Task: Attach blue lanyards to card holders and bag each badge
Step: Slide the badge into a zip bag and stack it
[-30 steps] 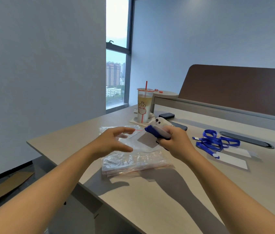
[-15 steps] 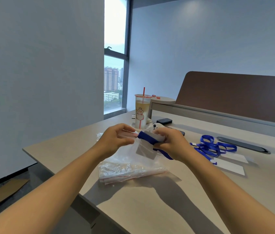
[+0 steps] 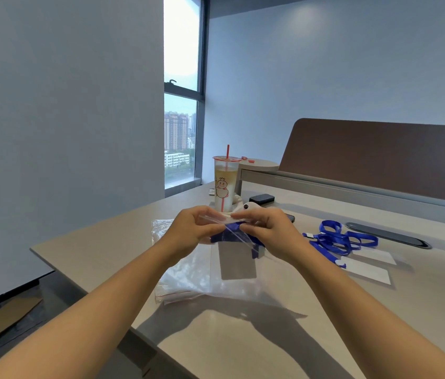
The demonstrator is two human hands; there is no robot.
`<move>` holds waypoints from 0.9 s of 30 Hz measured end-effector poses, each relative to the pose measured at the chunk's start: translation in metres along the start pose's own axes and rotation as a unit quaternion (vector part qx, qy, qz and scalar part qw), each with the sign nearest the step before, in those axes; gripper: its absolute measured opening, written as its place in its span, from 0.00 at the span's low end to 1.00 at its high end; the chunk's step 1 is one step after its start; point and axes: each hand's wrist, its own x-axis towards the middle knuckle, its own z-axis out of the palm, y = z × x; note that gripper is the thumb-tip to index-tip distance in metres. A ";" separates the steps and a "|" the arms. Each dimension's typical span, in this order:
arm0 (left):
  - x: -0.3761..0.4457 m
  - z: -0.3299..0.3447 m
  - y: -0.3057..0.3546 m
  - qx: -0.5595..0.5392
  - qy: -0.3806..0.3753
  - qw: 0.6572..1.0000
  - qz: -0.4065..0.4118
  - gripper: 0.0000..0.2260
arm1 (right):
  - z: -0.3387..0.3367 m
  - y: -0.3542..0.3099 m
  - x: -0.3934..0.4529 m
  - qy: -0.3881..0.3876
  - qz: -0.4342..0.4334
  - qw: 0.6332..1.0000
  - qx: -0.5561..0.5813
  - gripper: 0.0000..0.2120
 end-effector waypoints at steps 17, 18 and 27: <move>0.004 -0.009 0.006 -0.137 0.120 0.983 -0.027 0.03 | -0.003 -0.001 0.000 0.025 0.042 0.988 -0.148 0.06; 0.003 -0.012 0.006 -0.146 0.126 0.981 -0.027 0.03 | -0.004 0.000 0.000 0.030 0.048 0.987 -0.148 0.06; 0.008 -0.024 0.016 -0.180 0.154 0.972 -0.015 0.04 | -0.011 -0.014 0.005 0.057 0.043 0.988 -0.138 0.12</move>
